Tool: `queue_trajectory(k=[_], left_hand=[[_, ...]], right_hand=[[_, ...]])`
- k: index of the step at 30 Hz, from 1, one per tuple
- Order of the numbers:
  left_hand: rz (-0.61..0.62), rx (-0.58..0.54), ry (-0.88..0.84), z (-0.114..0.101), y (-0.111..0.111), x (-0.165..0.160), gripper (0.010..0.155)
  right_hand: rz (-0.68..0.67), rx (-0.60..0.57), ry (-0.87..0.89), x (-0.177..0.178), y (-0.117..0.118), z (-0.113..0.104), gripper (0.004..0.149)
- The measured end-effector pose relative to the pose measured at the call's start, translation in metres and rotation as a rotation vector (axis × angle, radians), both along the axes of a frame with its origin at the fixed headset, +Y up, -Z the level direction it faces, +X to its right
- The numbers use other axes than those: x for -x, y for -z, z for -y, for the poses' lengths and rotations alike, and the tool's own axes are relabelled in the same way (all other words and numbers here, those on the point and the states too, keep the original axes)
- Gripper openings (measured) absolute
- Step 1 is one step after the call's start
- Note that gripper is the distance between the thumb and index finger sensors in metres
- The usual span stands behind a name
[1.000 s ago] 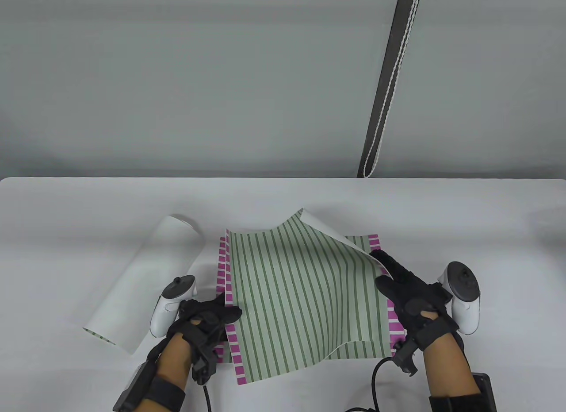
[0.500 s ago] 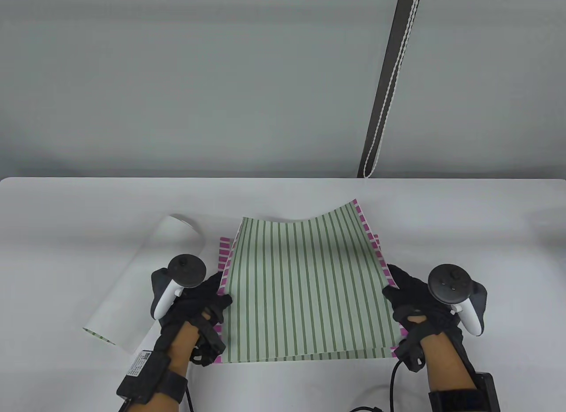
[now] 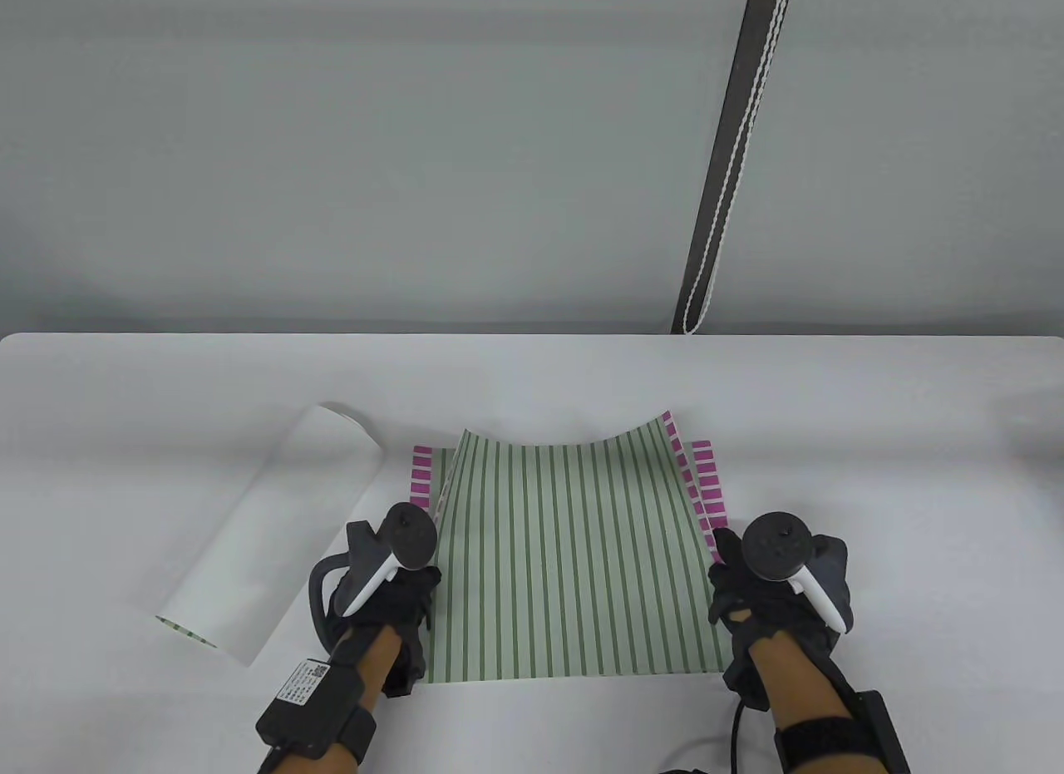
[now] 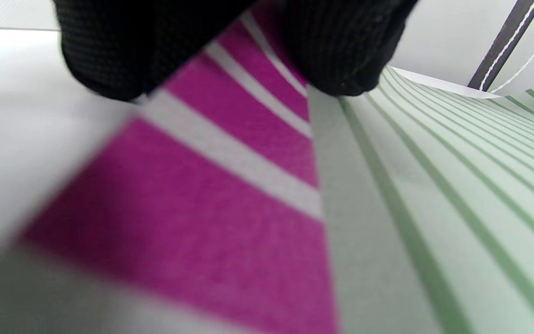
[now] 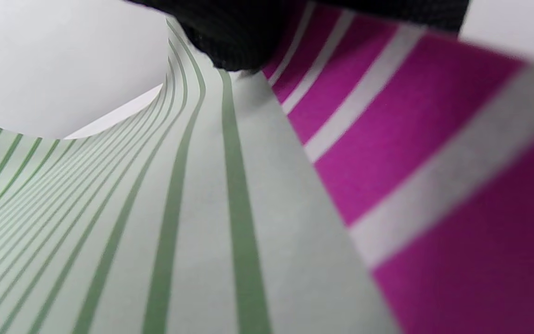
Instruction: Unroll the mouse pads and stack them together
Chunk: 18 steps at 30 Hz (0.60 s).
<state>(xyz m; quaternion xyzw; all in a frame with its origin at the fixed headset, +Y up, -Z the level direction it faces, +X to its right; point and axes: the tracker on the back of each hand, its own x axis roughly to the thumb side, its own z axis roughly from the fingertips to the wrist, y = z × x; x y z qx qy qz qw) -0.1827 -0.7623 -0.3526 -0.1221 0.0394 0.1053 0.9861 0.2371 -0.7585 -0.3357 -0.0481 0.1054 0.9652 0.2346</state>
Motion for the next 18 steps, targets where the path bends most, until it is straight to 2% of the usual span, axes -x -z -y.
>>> queue_trajectory(k=[18], left_hand=[[-0.005, -0.012, 0.036, 0.0003, -0.0008, -0.0021, 0.065]], right_hand=[[-0.001, 0.011, -0.011, -0.0020, -0.0006, 0.0032, 0.052]])
